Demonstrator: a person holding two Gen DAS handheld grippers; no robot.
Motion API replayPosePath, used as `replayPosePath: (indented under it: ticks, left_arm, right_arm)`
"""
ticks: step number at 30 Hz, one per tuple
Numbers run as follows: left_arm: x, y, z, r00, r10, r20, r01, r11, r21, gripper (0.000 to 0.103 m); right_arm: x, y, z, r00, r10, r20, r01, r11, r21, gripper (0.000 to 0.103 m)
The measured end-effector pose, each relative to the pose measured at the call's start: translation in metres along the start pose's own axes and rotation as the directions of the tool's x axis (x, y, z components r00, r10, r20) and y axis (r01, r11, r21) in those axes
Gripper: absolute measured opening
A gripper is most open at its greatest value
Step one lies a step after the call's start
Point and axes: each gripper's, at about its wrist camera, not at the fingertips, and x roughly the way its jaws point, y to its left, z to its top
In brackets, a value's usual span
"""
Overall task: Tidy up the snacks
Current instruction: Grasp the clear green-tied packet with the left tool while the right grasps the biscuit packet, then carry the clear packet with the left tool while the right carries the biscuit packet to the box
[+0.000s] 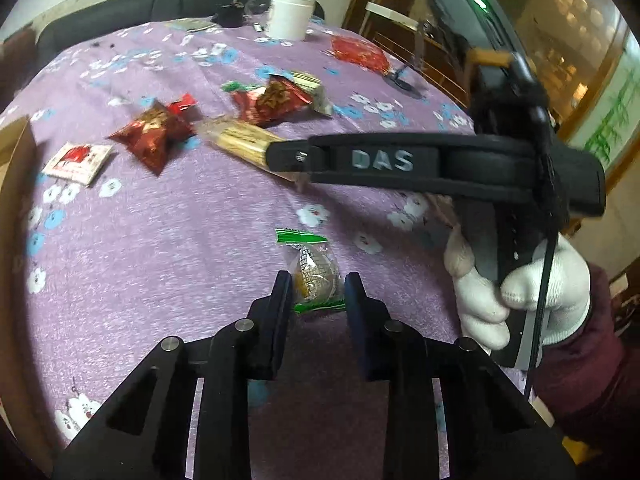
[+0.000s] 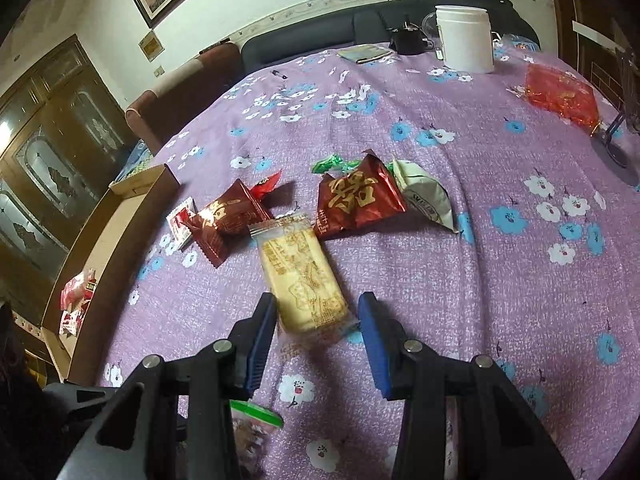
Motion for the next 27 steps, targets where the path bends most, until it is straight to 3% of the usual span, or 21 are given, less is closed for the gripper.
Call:
replayPosePath:
  ticks: [11,15,18,20,24,27]
  left_arm:
    - [-0.042,0.038,-0.011,0.994,-0.026,0.107,0.041,0.989,-0.139,0.023]
    - [-0.052,0.055,-0.021,0.991,-0.054,0.124,0.080,0.974,-0.213,0.024]
    - [-0.059,0.055,-0.024,0.990,-0.048,0.129,0.075,0.973,-0.220,0.031]
    - [-0.060,0.047,-0.021,0.989,-0.049,0.140,0.077,0.976,-0.203,0.046]
    - [-0.051,0.023,-0.009,0.986,-0.059,0.155,0.077,0.991,-0.113,0.052]
    - [-0.033,0.003,0.000,0.992,-0.008,0.129,0.011,1.000,-0.021,0.058]
  right_arm:
    - [-0.013,-0.004,-0.004,0.996,-0.044,0.072,0.043,0.999,0.020,0.045]
    - [-0.008,-0.007,-0.004,0.997,-0.061,0.052,0.059,0.998,0.037,0.045]
    - [-0.004,-0.005,-0.004,0.996,-0.076,0.040,0.075,0.997,0.030,0.045]
    - [-0.004,-0.004,-0.004,0.996,-0.081,0.042,0.080,0.996,0.029,0.045]
    - [-0.003,-0.005,-0.004,0.996,-0.076,0.042,0.075,0.997,0.034,0.045]
    - [-0.004,-0.006,-0.004,0.996,-0.073,0.042,0.071,0.997,0.037,0.045]
